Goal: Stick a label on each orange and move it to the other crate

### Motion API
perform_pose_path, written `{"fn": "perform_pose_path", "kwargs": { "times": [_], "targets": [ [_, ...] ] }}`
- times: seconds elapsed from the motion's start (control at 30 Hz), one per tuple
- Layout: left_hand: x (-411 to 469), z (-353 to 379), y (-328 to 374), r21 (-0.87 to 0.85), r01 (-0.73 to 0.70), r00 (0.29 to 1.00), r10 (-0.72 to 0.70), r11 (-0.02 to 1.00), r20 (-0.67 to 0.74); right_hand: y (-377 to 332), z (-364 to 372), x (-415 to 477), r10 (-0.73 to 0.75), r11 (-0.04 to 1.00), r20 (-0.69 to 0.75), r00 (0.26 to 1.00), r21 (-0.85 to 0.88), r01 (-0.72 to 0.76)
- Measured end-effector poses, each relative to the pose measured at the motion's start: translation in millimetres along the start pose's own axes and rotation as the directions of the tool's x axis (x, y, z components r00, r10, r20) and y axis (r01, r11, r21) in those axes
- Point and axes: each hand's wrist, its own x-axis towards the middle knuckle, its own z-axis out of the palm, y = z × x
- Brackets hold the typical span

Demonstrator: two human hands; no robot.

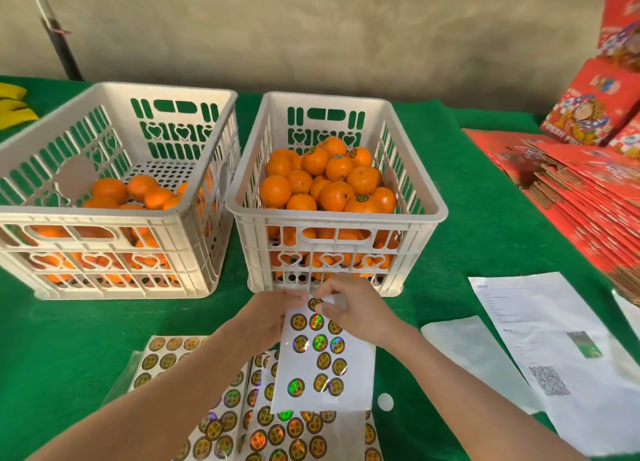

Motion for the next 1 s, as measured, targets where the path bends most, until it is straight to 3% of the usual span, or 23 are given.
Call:
{"fn": "perform_pose_path", "kwargs": {
  "times": [0.27,0.37,0.47,0.53,0.57,0.6,0.63,0.67,0.7,0.8,0.9,1.0],
  "targets": [
    [-5.3,-2.5,7.1,0.060,0.089,0.987,-0.080,0.994,-0.137,-4.4,10.6,2.8,0.006,1.000,-0.034,0.999,0.021,-0.006],
    [-3.2,-7.1,5.3,0.139,0.109,0.974,-0.078,0.984,-0.213,-8.7,10.0,5.1,0.050,0.990,-0.011,0.999,0.133,-0.048],
    [1.5,-16.0,-1.9,0.122,0.113,0.976,-0.087,0.986,-0.201,-13.1,2.0,7.3,0.126,0.942,-0.014,0.992,0.314,-0.115],
    [2.6,-18.2,-8.1,0.252,0.111,0.960,-0.038,0.961,-0.279,-20.0,-5.4,8.2,0.148,0.910,-0.029,0.988,0.396,-0.125],
    [2.8,-20.0,-10.2,0.431,0.103,0.951,0.038,0.896,-0.306,-24.3,-8.5,8.6,0.146,0.904,-0.033,0.989,0.410,-0.119],
    [1.7,-21.2,-12.3,0.648,0.088,0.952,0.128,0.757,-0.279,-29.5,-11.0,8.9,0.132,0.909,-0.036,0.991,0.404,-0.106],
    [-1.1,-22.1,-13.3,0.829,0.072,0.952,0.210,0.554,-0.223,-35.4,-12.7,9.0,0.109,0.919,-0.040,0.993,0.386,-0.086],
    [-6.4,-22.4,-11.2,0.917,0.029,0.939,0.304,0.399,-0.163,-42.0,-14.3,9.6,0.078,0.927,-0.043,0.996,0.372,-0.057],
    [-14.0,-22.5,-5.7,0.937,-0.043,0.908,0.405,0.345,-0.108,-49.2,-15.8,10.6,0.039,0.929,-0.047,0.998,0.369,-0.019],
    [-43.7,-27.0,30.4,0.846,-0.322,0.793,0.610,0.424,-0.004,-77.5,-20.6,20.3,-0.101,0.906,-0.099,0.990,0.402,0.133],
    [-71.3,-42.3,84.6,0.682,-0.456,0.721,0.687,0.572,-0.094,-114.2,-19.6,45.9,-0.243,0.851,-0.249,0.937,0.410,0.330],
    [-89.6,-68.8,134.4,0.510,-0.542,0.670,0.710,0.668,-0.219,-145.3,-9.0,88.6,-0.258,0.826,-0.422,0.869,0.370,0.425]
  ]
}}
